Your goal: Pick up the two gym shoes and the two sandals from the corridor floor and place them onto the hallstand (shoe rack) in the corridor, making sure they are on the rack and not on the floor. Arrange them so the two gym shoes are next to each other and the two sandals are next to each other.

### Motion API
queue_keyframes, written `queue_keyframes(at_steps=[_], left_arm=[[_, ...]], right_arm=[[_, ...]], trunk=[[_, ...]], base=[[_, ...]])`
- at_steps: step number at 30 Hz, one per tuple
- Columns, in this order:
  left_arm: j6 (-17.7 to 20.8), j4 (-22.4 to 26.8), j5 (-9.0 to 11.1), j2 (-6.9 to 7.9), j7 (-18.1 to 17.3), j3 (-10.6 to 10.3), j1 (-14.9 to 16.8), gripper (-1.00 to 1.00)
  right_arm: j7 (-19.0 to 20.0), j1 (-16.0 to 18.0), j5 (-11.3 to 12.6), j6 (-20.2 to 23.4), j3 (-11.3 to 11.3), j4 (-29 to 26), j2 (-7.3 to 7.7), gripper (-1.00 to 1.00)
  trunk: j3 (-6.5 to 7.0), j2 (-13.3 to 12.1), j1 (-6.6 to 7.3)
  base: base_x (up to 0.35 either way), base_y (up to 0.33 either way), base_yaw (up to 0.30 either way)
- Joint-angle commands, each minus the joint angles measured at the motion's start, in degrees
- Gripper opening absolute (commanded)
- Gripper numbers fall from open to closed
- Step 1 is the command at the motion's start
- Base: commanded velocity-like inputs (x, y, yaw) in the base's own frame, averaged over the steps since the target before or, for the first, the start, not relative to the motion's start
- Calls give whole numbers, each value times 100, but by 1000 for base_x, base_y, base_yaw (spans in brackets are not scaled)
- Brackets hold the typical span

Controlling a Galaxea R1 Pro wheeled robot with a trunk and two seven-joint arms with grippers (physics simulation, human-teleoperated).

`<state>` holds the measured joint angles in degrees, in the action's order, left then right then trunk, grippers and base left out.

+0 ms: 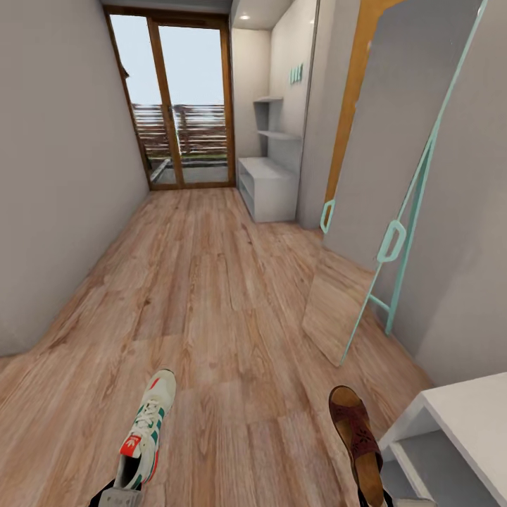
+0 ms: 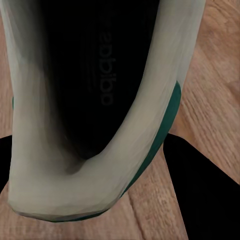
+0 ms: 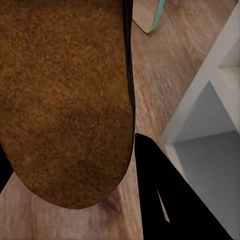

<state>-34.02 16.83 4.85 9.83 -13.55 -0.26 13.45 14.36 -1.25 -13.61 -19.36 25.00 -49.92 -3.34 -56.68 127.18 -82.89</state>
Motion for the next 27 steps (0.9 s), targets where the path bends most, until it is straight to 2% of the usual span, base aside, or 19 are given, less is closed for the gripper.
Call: queue_keyframes(at_steps=[1, 13, 27], left_arm=[[-7, -4, 49, 2, -51, -1, 6, -100], [10, -4, 47, 2, -43, -1, 7, -100], [6, -4, 46, 2, -43, -1, 8, -100]], right_arm=[[40, 2, -19, -6, 32, -7, -8, -100], [40, 2, -19, -6, 32, -8, -8, -100], [40, 2, -19, -6, 32, -9, -8, -100]], trunk=[[-4, 2, 0], [-4, 2, 0], [-4, 2, 0]], base=[[25, -7, 0], [203, -93, 0], [71, -61, 0]])
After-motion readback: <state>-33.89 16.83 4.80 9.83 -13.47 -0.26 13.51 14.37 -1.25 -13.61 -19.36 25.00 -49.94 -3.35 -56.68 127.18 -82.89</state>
